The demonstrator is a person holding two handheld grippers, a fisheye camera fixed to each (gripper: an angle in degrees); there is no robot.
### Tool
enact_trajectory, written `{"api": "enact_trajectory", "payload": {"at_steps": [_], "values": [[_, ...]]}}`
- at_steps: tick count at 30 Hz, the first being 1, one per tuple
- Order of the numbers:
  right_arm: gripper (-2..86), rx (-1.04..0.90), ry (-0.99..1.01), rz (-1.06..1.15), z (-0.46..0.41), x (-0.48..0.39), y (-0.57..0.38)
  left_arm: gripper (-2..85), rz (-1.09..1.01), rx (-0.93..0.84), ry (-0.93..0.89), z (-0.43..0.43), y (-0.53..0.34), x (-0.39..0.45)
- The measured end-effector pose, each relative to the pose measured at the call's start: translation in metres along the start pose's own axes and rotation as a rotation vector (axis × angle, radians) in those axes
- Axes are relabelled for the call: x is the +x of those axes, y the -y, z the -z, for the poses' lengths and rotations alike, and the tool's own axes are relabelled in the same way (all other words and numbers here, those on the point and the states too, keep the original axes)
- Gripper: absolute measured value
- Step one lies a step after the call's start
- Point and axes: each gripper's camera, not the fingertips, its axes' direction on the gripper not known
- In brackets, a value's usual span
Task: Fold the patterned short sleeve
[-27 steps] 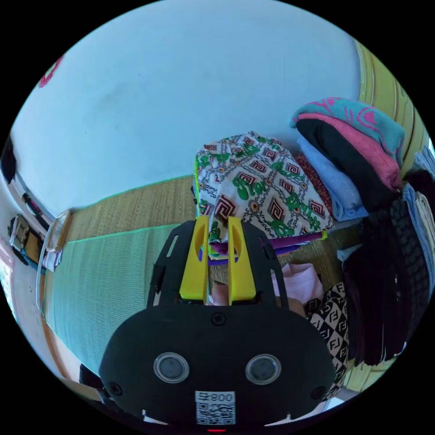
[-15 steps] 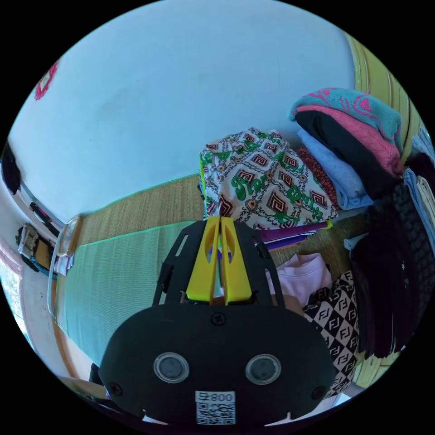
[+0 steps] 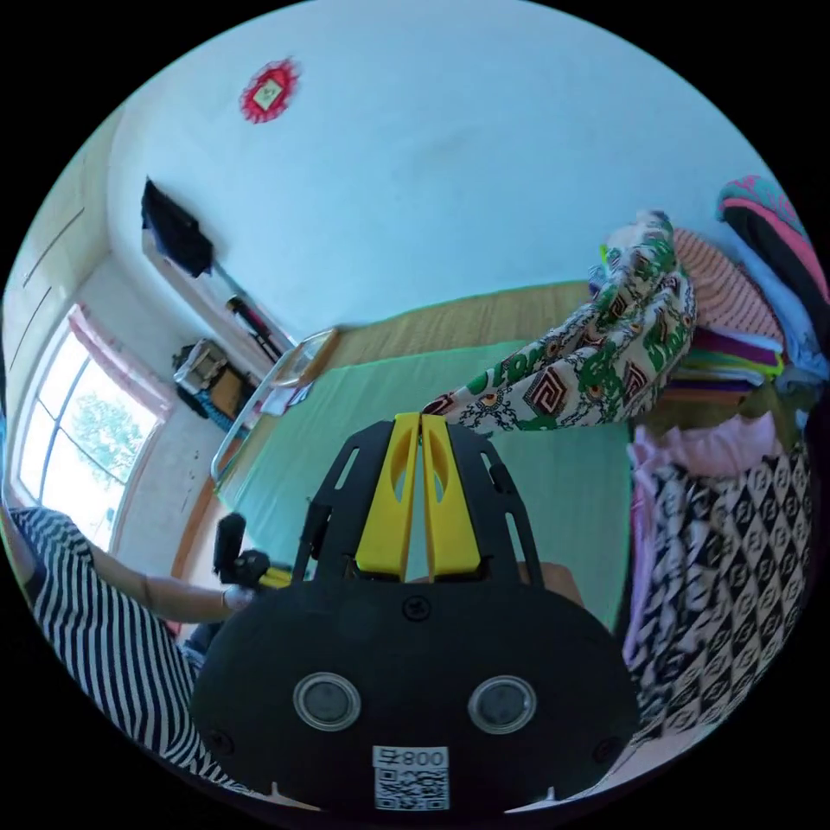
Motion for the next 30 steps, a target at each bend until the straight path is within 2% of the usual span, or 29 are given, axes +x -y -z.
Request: {"api": "enact_trajectory", "payload": {"at_steps": [6, 11, 14, 22, 27, 30], "values": [[5.4, -0.168, 0.110, -0.040, -0.007, -0.061, -0.092, 4.1, 0.165, 0.109, -0.111, 0.076, -0.009, 0.011], [7.0, -0.177, 0.173, -0.083, 0.014, -0.092, -0.128, 6.9, 0.284, 0.160, -0.244, 0.089, -0.008, 0.025], [7.7, -0.173, 0.166, -0.082, 0.031, -0.110, -0.143, 7.4, 0.323, 0.172, -0.242, 0.088, 0.005, 0.040], [8.2, -0.160, 0.138, -0.173, 0.069, -0.106, -0.177, 8.0, 0.291, -0.009, -0.142, 0.041, 0.084, 0.099], [7.6, -0.170, 0.113, -0.197, 0.081, -0.097, -0.181, 2.1, 0.158, -0.152, 0.112, 0.007, 0.125, 0.167], [7.0, -0.190, 0.070, -0.224, 0.086, -0.084, -0.186, 0.8, 0.097, -0.177, 0.174, 0.003, 0.135, 0.200]]}}
